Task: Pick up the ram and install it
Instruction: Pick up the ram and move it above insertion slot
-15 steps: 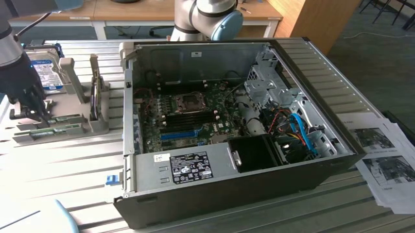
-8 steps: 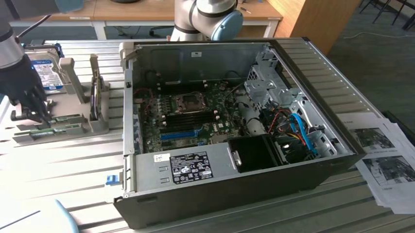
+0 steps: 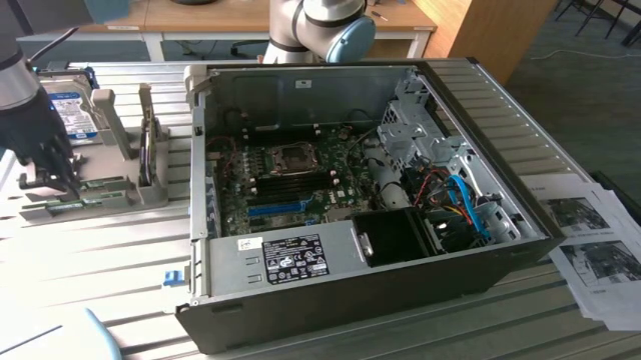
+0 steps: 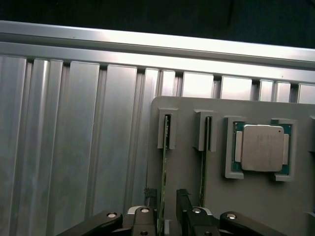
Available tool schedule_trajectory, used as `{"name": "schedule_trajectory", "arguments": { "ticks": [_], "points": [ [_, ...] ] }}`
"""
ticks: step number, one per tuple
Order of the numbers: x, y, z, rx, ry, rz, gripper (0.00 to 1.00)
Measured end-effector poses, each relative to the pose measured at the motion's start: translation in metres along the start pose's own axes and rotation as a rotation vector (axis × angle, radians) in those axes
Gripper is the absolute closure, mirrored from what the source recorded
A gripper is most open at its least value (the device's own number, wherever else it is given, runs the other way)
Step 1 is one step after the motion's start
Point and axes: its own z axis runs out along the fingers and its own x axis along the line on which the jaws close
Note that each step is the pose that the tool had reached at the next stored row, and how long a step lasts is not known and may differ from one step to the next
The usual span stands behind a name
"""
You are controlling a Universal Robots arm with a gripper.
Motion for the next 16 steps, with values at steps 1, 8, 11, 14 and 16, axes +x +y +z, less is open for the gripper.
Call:
{"name": "schedule_trajectory", "arguments": {
  "ticks": [1, 8, 11, 14, 16],
  "points": [
    [0.0, 0.0, 0.0006, 0.0, 0.0, 0.0, 0.71],
    [-0.0001, 0.0, 0.0048, 0.0, 0.0, 0.0, 0.71],
    [-0.0001, 0.0, 0.0055, -0.0003, 0.0002, 0.0, 0.71],
    [-0.0002, 0.0, 0.0056, 0.0, 0.0, 0.0, 0.71],
    [-0.0002, -0.0001, 0.0056, 0.0, 0.0, 0.0, 0.71]
  ]
}}
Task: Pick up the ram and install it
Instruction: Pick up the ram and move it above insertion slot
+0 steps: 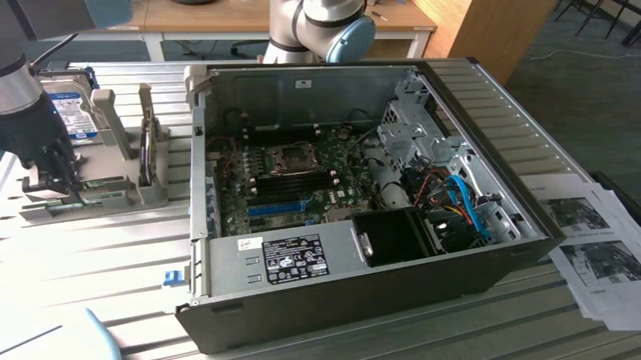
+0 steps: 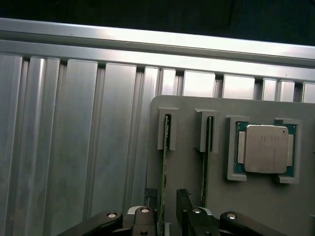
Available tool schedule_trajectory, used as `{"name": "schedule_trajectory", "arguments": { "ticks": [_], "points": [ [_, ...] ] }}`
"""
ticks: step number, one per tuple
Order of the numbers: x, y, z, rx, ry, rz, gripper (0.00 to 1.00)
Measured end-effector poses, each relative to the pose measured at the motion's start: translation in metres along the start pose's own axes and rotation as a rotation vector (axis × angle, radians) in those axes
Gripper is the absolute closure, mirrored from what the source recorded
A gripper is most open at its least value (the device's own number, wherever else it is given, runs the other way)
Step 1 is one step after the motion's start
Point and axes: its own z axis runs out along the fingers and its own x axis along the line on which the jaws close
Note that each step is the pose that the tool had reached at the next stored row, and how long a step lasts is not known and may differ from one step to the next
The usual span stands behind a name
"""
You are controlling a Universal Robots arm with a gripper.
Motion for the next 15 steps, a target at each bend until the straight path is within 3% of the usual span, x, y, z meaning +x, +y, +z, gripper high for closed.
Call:
{"name": "schedule_trajectory", "arguments": {
  "ticks": [15],
  "points": [
    [0.001, -0.0129, -0.0001, -0.0011, 0.0, 0.0, 0.71]
  ]
}}
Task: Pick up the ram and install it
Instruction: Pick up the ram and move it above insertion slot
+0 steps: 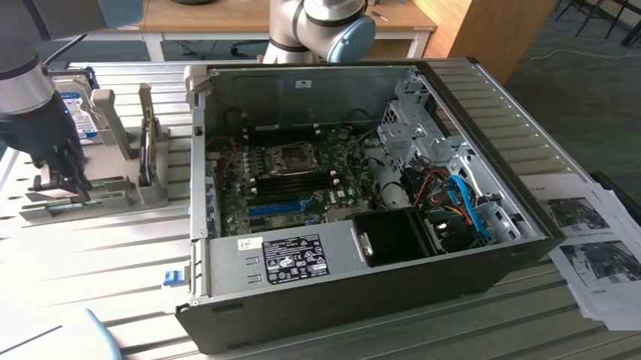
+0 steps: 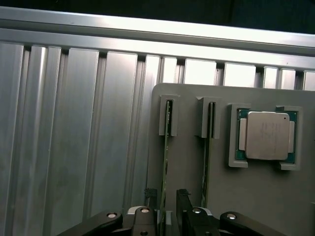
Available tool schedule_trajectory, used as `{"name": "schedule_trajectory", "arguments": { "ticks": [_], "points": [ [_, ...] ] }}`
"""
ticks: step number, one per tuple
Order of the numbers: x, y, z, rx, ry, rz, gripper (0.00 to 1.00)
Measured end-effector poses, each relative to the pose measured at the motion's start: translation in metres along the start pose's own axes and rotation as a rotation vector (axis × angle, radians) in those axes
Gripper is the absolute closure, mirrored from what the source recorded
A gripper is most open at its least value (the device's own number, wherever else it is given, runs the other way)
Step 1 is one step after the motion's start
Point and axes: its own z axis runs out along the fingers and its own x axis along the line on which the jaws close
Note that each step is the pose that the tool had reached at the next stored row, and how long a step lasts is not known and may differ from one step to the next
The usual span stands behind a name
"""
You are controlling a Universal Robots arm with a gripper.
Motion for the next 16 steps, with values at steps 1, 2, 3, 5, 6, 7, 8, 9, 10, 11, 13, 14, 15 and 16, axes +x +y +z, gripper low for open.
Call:
{"name": "schedule_trajectory", "arguments": {
  "ticks": [1, 2, 3, 5, 6, 7, 8, 9, 10, 11, 13, 14, 15, 16],
  "points": [
    [0.0001, -0.0008, 0.0, 0.0, 0.0, 0.0, 0.71],
    [0.0001, -0.0014, 0.0, 0.0001, 0.0, 0.0, 0.71],
    [0.0001, -0.002, 0.0, 0.0, 0.0, 0.0, 0.71],
    [0.0002, -0.0024, 0.0, -0.0001, -0.0001, 0.0, 0.71],
    [0.0002, -0.0024, 0.0, -0.0001, -0.0001, 0.0, 0.71],
    [0.0002, -0.0024, 0.0, -0.0001, 0.0, 0.0, 0.71],
    [0.0002, -0.0024, 0.0, -0.0002, 0.0, 0.0, 0.71],
    [0.0002, -0.0025, 0.0001, -0.0003, 0.0, 0.0, 0.71],
    [0.0002, -0.0025, 0.0006, -0.0001, 0.0, 0.0, 0.71],
    [0.0002, -0.0025, 0.0012, 0.0, -0.0001, 0.0, 0.71],
    [0.0001, -0.0025, 0.0025, -0.0001, 0.0, 0.0, 0.71],
    [0.0001, -0.0025, 0.003, -0.0002, 0.0, 0.0, 0.71],
    [0.0001, -0.0024, 0.0034, -0.0002, 0.0, 0.0, 0.71],
    [0.0001, -0.0024, 0.0038, -0.0003, 0.0, 0.0, 0.71]
  ]
}}
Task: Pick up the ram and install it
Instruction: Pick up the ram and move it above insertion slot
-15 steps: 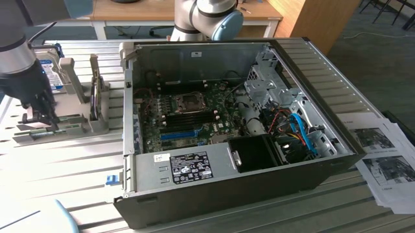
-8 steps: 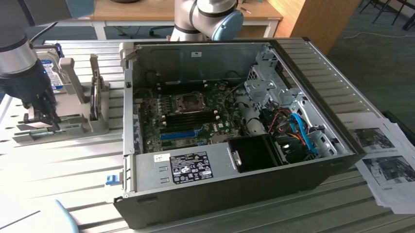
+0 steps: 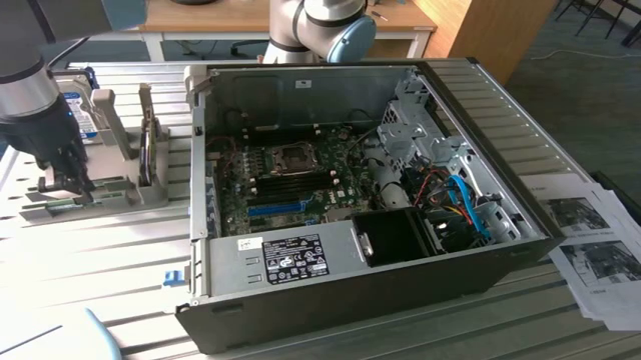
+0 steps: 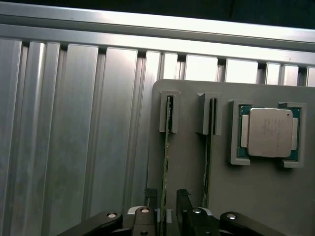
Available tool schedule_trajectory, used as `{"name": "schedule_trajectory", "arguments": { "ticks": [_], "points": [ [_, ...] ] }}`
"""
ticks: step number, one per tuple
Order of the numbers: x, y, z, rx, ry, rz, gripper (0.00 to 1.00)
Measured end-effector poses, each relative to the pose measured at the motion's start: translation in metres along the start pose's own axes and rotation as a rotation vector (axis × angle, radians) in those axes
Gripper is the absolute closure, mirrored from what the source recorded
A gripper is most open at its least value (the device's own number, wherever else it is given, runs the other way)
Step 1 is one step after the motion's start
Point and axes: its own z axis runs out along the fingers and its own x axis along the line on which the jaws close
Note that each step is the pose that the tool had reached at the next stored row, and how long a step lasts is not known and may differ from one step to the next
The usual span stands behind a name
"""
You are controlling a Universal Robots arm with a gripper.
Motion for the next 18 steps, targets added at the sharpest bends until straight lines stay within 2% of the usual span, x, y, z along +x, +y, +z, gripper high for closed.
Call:
{"name": "schedule_trajectory", "arguments": {
  "ticks": [10, 13, 18],
  "points": [
    [0.0, -0.0001, 0.0009, 0.0001, 0.0004, 0.0, 0.71],
    [0.0, -0.0001, 0.001, -0.0005, 0.0074, 0.0, 0.71],
    [0.0, -0.0001, 0.0008, -0.0008, 0.0087, 0.0, 0.71]
  ]
}}
